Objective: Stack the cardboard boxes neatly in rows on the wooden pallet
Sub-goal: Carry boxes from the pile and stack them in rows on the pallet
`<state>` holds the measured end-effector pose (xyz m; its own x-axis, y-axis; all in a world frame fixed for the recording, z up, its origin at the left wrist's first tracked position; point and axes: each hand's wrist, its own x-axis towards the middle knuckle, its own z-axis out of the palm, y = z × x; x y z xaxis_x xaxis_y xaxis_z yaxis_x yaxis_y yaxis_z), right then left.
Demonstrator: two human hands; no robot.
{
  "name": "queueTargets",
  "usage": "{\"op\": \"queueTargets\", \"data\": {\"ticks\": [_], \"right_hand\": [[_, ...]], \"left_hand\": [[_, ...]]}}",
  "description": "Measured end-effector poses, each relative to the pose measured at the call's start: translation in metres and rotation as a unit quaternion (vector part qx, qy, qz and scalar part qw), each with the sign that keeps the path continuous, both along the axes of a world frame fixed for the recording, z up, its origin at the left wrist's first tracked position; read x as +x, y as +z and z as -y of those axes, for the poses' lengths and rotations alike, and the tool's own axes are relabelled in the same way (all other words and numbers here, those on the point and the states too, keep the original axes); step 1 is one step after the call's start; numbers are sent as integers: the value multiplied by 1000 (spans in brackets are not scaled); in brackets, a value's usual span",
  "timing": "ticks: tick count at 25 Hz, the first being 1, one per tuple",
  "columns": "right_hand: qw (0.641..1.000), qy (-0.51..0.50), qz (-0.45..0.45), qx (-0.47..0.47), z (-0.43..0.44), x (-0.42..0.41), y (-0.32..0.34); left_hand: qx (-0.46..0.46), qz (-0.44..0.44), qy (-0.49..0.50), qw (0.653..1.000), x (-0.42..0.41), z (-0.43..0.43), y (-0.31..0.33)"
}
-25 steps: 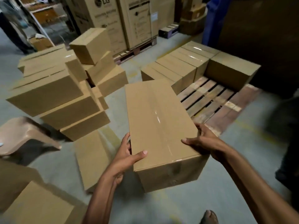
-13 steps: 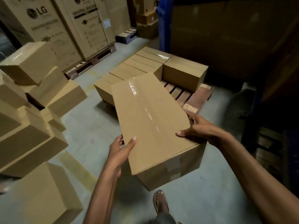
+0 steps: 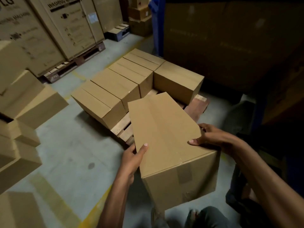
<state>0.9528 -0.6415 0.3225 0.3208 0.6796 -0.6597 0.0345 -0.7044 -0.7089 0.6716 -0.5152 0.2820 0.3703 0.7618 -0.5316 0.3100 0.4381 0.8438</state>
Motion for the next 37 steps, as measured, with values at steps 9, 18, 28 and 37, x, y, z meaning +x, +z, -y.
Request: {"op": "queueTargets", "data": {"ticks": [9, 18, 28, 37], "right_hand": [[998, 55, -2, 2, -54, 249, -68], [986, 166, 13, -20, -147, 407, -89], [970, 231, 42, -68, -283, 497, -195], [951, 295, 75, -60, -427, 576, -381]], "left_hand": [[10, 5, 76, 997, 232, -13, -62], [-20, -43, 151, 987, 378, -37, -104], [3, -48, 171, 984, 462, -137, -206], [57, -75, 196, 976, 555, -254, -389]]}}
